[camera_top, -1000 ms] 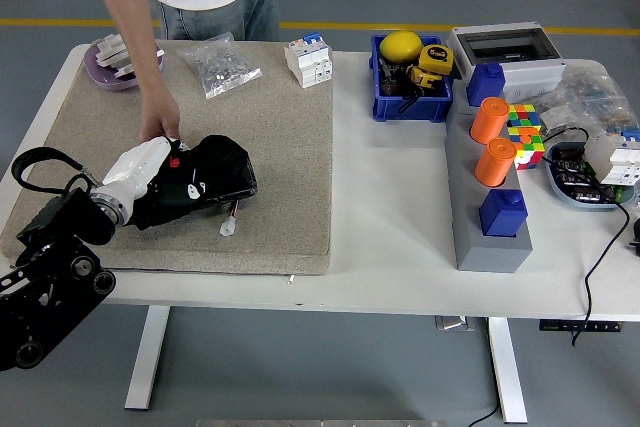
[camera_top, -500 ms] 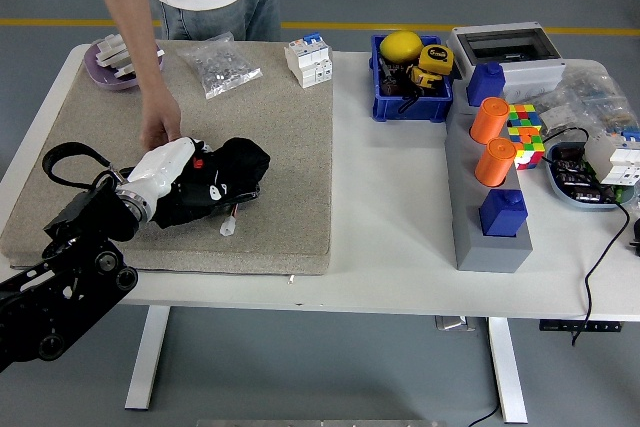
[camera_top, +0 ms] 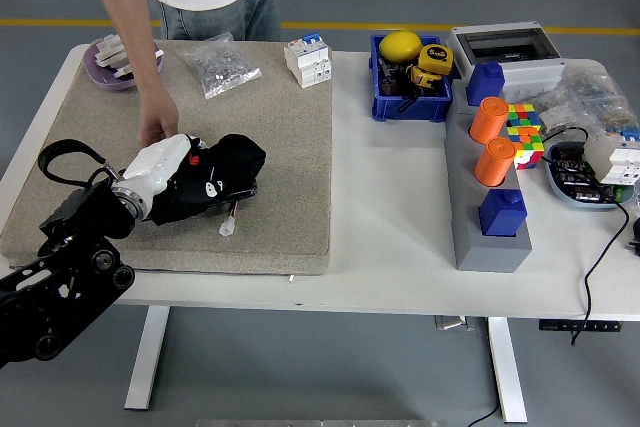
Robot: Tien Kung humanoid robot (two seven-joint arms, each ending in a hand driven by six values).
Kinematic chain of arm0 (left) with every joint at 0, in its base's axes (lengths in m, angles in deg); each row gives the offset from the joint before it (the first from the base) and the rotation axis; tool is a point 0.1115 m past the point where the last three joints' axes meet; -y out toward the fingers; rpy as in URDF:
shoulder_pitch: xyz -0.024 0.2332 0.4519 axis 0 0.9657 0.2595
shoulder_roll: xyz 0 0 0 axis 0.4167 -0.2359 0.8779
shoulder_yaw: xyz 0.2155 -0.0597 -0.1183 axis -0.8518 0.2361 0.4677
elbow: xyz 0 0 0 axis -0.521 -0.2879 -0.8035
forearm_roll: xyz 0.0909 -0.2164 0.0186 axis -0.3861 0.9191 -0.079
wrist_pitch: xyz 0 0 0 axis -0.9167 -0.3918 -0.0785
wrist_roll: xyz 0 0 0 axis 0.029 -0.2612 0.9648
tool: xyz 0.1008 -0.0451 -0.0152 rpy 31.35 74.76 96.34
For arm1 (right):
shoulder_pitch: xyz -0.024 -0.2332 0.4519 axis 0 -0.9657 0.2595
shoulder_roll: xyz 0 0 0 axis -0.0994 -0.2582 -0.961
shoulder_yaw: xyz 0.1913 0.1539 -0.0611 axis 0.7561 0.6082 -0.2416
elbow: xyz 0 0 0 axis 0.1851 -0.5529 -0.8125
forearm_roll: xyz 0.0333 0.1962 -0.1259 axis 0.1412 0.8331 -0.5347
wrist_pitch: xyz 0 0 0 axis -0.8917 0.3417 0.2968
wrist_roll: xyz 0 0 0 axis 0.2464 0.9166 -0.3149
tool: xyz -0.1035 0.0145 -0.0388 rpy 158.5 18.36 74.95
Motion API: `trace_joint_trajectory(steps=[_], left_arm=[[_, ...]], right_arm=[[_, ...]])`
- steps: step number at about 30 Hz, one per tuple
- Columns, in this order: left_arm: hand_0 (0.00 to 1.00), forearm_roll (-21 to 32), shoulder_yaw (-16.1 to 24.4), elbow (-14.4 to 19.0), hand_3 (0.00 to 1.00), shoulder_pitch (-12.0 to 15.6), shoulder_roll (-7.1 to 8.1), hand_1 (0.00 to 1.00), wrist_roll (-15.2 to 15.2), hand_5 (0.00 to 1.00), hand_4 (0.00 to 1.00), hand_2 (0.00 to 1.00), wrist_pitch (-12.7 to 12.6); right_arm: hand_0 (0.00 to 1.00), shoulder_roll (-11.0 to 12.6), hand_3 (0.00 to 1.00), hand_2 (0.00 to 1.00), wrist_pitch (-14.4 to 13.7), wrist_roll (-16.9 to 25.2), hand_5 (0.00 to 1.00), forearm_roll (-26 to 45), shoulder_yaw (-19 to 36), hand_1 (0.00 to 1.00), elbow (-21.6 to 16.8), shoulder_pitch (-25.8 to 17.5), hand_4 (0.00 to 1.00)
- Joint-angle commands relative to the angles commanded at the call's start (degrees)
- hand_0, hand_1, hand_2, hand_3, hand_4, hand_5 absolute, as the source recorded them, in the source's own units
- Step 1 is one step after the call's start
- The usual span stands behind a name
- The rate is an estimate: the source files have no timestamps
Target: Pick the rag up,wipe the panel,place it on the desk
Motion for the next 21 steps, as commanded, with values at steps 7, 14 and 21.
trace_joint_trajectory(steps=[7,14,21], left_arm=[[0.203,-0.53,1.46,-0.21,0.561,1.45,1.45,0.099,-0.15,0.002,0.554,0.547,0.10],[0.203,-1.03,3.14,-0.16,0.561,3.19,3.33,0.099,-0.16,0.002,0.555,0.545,0.22],[0.202,-1.29,5.14,-0.31,0.559,4.85,4.85,0.099,-0.26,0.002,0.555,0.546,0.46]], right_arm=[[0.753,0.12,0.620,0.640,0.01,0.01,0.628,-0.14,0.40,0.613,0.11,-0.20,0.998],[0.753,0.43,0.620,0.641,0.03,0.00,0.629,-0.41,1.01,0.612,0.25,-0.28,0.998],[0.753,0.70,0.619,0.641,0.09,-0.06,0.628,-0.56,1.37,0.612,0.49,-0.36,0.998]])
